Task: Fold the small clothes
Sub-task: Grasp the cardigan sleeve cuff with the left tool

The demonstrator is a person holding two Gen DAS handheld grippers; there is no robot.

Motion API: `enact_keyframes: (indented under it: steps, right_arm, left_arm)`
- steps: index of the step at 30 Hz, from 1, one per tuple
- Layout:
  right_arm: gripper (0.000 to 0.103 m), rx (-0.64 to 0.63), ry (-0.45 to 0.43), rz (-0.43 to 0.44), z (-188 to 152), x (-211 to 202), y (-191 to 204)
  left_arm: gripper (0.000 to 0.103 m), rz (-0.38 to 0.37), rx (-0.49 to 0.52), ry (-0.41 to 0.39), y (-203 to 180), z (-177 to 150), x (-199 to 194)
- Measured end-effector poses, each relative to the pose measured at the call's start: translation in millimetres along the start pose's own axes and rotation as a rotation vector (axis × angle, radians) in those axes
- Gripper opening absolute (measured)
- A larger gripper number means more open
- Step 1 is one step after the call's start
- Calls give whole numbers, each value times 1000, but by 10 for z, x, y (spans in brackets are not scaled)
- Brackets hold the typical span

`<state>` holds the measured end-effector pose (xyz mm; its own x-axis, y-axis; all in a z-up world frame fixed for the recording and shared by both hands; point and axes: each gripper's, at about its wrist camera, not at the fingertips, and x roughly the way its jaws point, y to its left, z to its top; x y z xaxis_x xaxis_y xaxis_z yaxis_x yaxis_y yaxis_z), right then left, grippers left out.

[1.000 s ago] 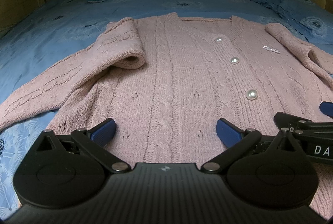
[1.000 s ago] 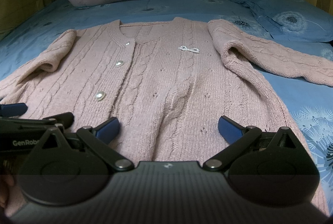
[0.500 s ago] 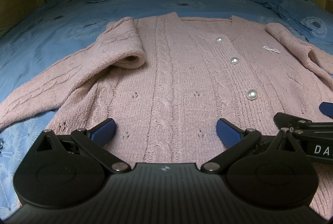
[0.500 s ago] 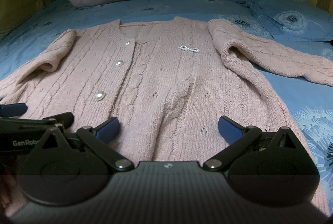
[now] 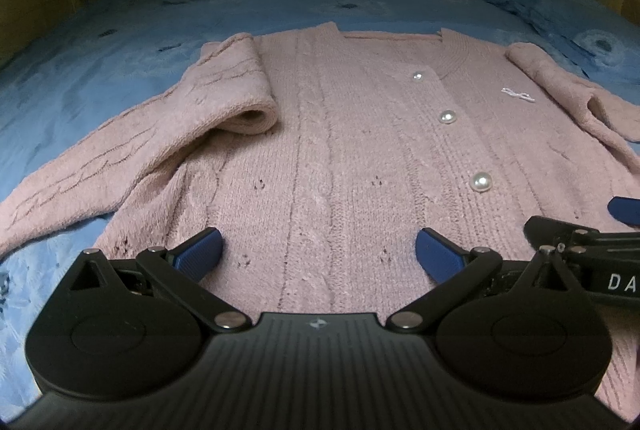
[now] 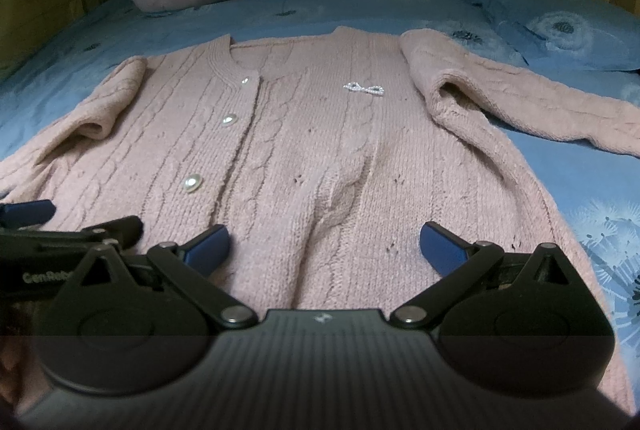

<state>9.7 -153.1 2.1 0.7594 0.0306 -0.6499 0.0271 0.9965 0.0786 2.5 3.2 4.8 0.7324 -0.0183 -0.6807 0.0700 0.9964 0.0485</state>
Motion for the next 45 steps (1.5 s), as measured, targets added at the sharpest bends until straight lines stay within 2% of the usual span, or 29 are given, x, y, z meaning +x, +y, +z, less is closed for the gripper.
enact_keyframes:
  steps: [2, 7, 11, 15, 22, 27, 33, 35, 36, 38, 41, 45]
  right_arm:
    - [103, 5, 4, 7, 22, -24, -20]
    - [103, 12, 6, 39, 87, -137, -82]
    - [103, 41, -24, 45, 251, -219, -238]
    - [103, 127, -51, 23, 464, -268, -555]
    - [103, 302, -25, -102, 707, -33, -1156]
    - [103, 344, -12, -198, 790, 205, -1417]
    - [103, 431, 3, -246, 790, 400, -1680]
    - [103, 474, 23, -235, 771, 435, -1727]
    - [103, 484, 29, -225, 768, 447, -1735]
    - [103, 486, 24, -222, 759, 446, -1737]
    - [103, 501, 15, -220, 763, 435, -1768]
    - [103, 552, -8, -234, 749, 403, -1849]
  left_arm:
    - [103, -2, 15, 4, 20, 45, -23]
    - [103, 45, 48, -65, 117, 269, -126]
    - [103, 43, 43, -104, 203, 492, -123]
    - [103, 17, 58, -123, 225, 697, -9]
    - [103, 67, 59, -118, 220, 902, 402]
    - [102, 130, 46, -120, 360, 921, 630]
    - [77, 182, 15, -101, 523, 935, 777]
    - [57, 170, -4, -94, 570, 944, 780]
    - [52, 172, -9, -95, 577, 946, 768]
    - [26, 186, -11, -108, 617, 968, 726]
    - [18, 193, -34, -120, 690, 990, 671]
    - [17, 226, -60, -116, 849, 1029, 649]
